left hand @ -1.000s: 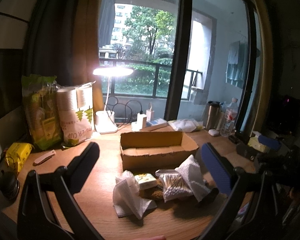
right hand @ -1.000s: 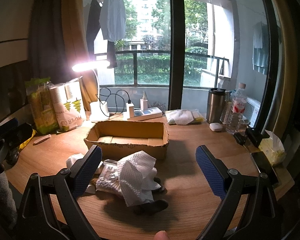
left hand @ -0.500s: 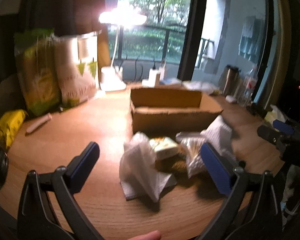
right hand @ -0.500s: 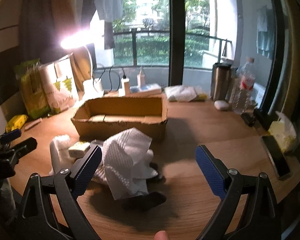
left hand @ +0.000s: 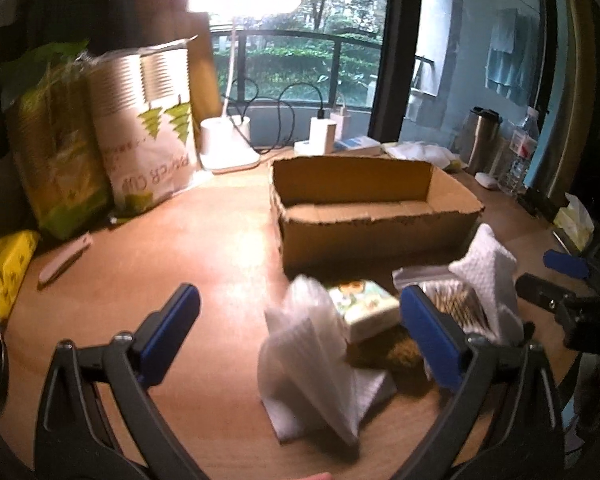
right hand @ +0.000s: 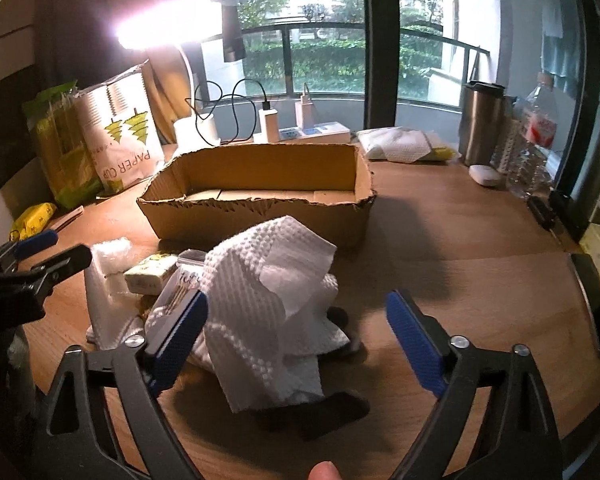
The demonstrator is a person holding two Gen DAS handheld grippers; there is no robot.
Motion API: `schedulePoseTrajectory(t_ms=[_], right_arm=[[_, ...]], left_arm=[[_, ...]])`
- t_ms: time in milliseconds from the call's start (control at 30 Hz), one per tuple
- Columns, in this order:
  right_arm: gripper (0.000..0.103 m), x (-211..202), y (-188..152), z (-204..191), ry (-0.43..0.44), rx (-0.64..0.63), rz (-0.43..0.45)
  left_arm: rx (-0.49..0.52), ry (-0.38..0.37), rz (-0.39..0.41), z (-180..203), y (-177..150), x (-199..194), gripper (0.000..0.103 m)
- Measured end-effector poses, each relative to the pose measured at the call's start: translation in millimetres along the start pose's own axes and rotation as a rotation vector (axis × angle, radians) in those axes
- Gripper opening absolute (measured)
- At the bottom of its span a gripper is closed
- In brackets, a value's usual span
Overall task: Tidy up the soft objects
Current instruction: 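Grasp the white textured towel with the right gripper while the left gripper grasps bubble wrap, then carry the towel with the right gripper while the left gripper carries bubble wrap over the box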
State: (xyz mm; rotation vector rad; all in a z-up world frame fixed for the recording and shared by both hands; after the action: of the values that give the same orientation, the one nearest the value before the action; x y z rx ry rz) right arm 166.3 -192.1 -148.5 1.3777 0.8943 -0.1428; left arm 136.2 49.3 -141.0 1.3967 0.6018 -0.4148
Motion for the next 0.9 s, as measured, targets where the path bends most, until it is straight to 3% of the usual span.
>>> schedulePoseTrajectory(t_ms=[167,333,500,633,767,900], right_arm=[[0.091,13.6,5.1,-5.7,0.044,-0.007,-0.010],[0.085,26.9,8.9,-9.7,0.065,-0.013,-0.034],[0.076,38.5,12.7,-12.1,0.087,-0.012,-0.043],[0.057,43.6,13.0,-14.7,0.111,-0.024,-0.056],[0.035,44.6,12.8,-15.8,0.122,-0.034,-0.060],[0.020,39.5,15.2,-14.1,0.123,-0.034,-0.038]], left_arm=[[0.057,-0.031,-0.044,7.0,2.5,20.5,0.087],[0.084,-0.051,-0.104,12.5,0.1,38.4,0.062],[0.076,-0.088,-0.173,10.3,0.6,50.7,0.052],[0.057,-0.119,-0.213,8.8,0.6,53.9,0.034],[0.066,-0.145,-0.247,8.4,1.2,52.8,0.031],[0.019,-0.175,-0.245,0.0,5.9,48.2,0.027]])
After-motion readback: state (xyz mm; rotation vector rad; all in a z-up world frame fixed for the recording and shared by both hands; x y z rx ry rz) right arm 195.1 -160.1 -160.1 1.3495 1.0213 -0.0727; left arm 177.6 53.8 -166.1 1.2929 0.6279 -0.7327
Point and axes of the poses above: each gripper's, at about its wrist camera, not at the fingertips, and x roughly the way its jaws point, z to its right, y to its top, the point moved 4 cm from there along x, roughly the way its jaws point, and after that the axes turned 2 degrees about y, right-handed, at the moved point
